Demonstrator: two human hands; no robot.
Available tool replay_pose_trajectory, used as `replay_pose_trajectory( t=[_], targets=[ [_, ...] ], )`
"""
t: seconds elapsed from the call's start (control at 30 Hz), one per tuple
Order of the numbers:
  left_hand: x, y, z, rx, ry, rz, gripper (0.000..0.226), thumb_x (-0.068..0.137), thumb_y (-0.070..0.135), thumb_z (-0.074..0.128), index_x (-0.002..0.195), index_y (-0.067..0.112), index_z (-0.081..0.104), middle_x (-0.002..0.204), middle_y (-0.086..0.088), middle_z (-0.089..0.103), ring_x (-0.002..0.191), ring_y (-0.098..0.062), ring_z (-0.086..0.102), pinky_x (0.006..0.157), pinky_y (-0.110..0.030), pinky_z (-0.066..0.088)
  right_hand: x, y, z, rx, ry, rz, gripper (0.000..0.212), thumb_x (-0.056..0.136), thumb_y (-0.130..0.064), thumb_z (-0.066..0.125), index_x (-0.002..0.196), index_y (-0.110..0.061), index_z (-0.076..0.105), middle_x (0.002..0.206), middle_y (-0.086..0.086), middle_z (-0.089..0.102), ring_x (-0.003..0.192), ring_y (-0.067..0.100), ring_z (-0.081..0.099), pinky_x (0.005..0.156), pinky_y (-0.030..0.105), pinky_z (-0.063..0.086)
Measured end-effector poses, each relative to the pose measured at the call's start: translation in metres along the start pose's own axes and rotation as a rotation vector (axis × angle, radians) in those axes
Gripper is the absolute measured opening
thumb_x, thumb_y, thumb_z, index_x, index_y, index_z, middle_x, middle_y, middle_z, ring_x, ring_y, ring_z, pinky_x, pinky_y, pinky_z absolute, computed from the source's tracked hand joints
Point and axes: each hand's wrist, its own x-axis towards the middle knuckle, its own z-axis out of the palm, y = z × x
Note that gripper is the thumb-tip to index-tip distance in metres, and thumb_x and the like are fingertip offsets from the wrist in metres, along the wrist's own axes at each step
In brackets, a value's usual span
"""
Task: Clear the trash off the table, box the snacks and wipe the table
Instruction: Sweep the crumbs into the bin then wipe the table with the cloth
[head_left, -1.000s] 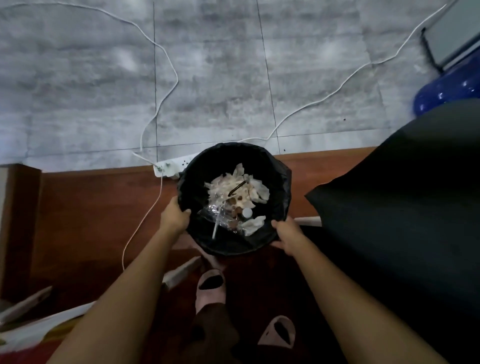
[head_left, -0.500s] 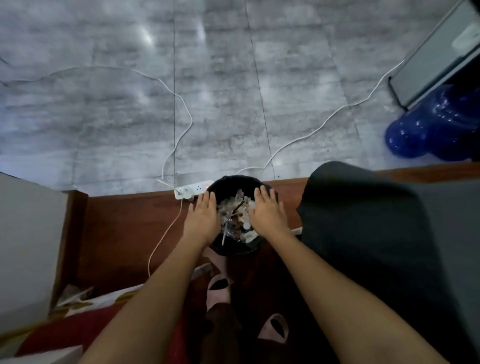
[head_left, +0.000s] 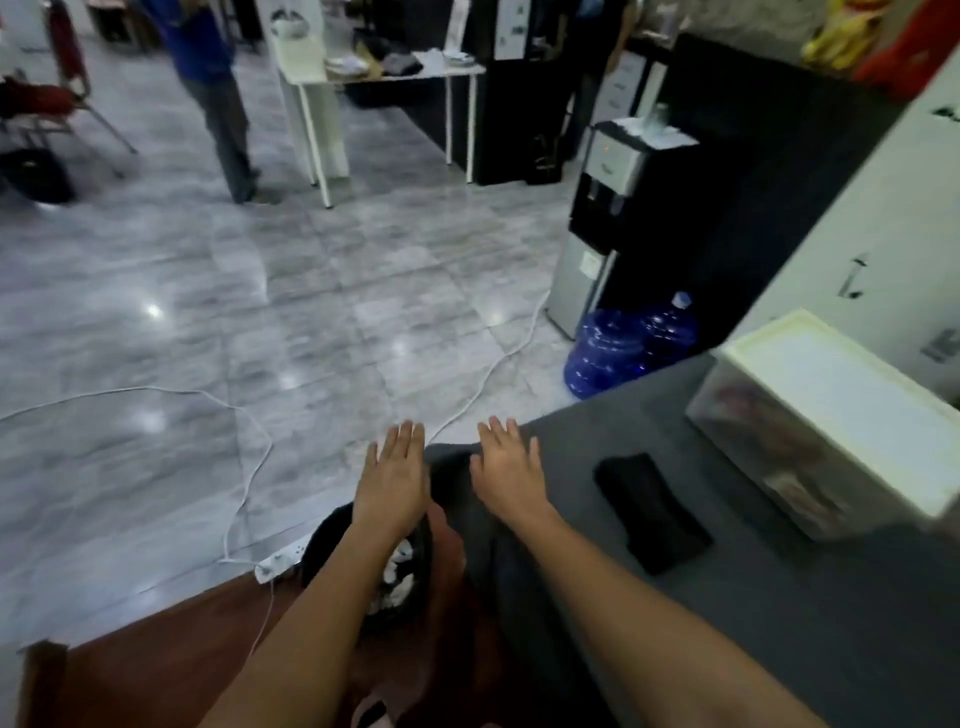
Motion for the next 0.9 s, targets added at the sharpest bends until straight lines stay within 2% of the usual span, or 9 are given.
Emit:
replay_pose_trajectory(
  t=[0.1, 0.27, 0.43, 0.53, 0.63, 0.73, 0.8, 0.9],
  targets=[
    [0.003, 0.058, 0.000, 0.012, -0.003, 0.158, 0.056, 0.100, 0.024, 0.028, 0.150, 0.007, 0.009, 0.159, -0.012, 0.009, 0.147, -0.025, 0.007, 0.118, -0.042, 0.006, -0.030, 0.061, -0.021, -0.065, 0.048, 0.145, 0.059, 0.098, -0.028, 0.037, 0.151, -0.013, 0.018, 0.160, 0.002, 0.012, 0.148, 0.022, 0.005, 0.115, 0.052, 0.010],
    [0.004, 0.127, 0.018, 0.071, -0.101, 0.353, 0.058, 0.100, 0.026, 0.027, 0.150, 0.008, 0.006, 0.160, -0.011, 0.004, 0.147, -0.025, 0.004, 0.118, -0.044, 0.006, -0.069, 0.132, -0.039, -0.082, -0.015, 0.380, 0.060, 0.100, -0.031, 0.034, 0.153, -0.014, 0.011, 0.161, 0.002, 0.004, 0.148, 0.025, 0.000, 0.117, 0.051, 0.010],
    [0.009, 0.148, 0.051, 0.093, -0.293, 0.430, 0.061, 0.101, 0.032, 0.027, 0.151, 0.010, 0.001, 0.160, -0.009, -0.004, 0.147, -0.024, -0.003, 0.118, -0.044, 0.002, -0.088, 0.165, -0.036, 0.039, -0.113, 0.505, 0.063, 0.100, -0.037, 0.036, 0.153, -0.022, 0.007, 0.161, 0.008, 0.001, 0.147, 0.030, 0.003, 0.116, 0.052, 0.013],
    [0.014, 0.147, 0.066, 0.118, -0.415, 0.471, 0.063, 0.101, 0.038, 0.024, 0.151, 0.011, -0.002, 0.160, -0.008, -0.009, 0.147, -0.024, -0.006, 0.118, -0.045, 0.001, -0.089, 0.171, -0.026, 0.070, -0.172, 0.526, 0.071, 0.096, -0.045, 0.043, 0.152, -0.033, 0.001, 0.161, 0.009, -0.003, 0.147, 0.033, 0.002, 0.116, 0.054, 0.012],
    [0.022, 0.142, 0.076, 0.147, -0.431, 0.546, 0.064, 0.101, 0.042, 0.022, 0.151, 0.012, -0.004, 0.159, -0.008, -0.010, 0.147, -0.025, -0.008, 0.118, -0.045, 0.001, -0.084, 0.170, -0.013, 0.026, -0.198, 0.537, 0.074, 0.094, -0.048, 0.046, 0.149, -0.044, -0.005, 0.160, 0.011, -0.006, 0.146, 0.037, 0.002, 0.114, 0.058, 0.009],
    [0.035, 0.141, 0.080, 0.132, -0.414, 0.607, 0.064, 0.101, 0.044, 0.020, 0.151, 0.012, -0.004, 0.159, -0.007, -0.011, 0.147, -0.024, -0.010, 0.118, -0.043, -0.001, -0.076, 0.167, -0.006, -0.050, -0.104, 0.573, 0.065, 0.098, -0.037, 0.043, 0.148, -0.048, 0.002, 0.157, 0.014, 0.012, 0.138, 0.040, 0.020, 0.111, 0.059, 0.018],
    [0.042, 0.141, 0.082, 0.121, -0.404, 0.639, 0.064, 0.101, 0.044, 0.020, 0.151, 0.011, -0.004, 0.159, -0.007, -0.011, 0.147, -0.023, -0.011, 0.118, -0.043, -0.003, -0.076, 0.166, -0.007, -0.107, -0.038, 0.593, 0.063, 0.097, -0.028, 0.042, 0.148, -0.047, 0.009, 0.148, 0.014, 0.028, 0.128, 0.037, 0.033, 0.105, 0.054, 0.029],
    [0.049, 0.151, 0.084, 0.124, -0.383, 0.706, 0.065, 0.100, 0.045, 0.018, 0.151, 0.010, -0.004, 0.159, -0.008, -0.011, 0.147, -0.023, -0.010, 0.117, -0.042, -0.004, -0.093, 0.169, -0.009, -0.099, 0.070, 0.687, 0.061, 0.095, -0.024, 0.042, 0.148, -0.044, 0.016, 0.135, 0.012, 0.039, 0.117, 0.032, 0.041, 0.095, 0.046, 0.036]
  ],
)
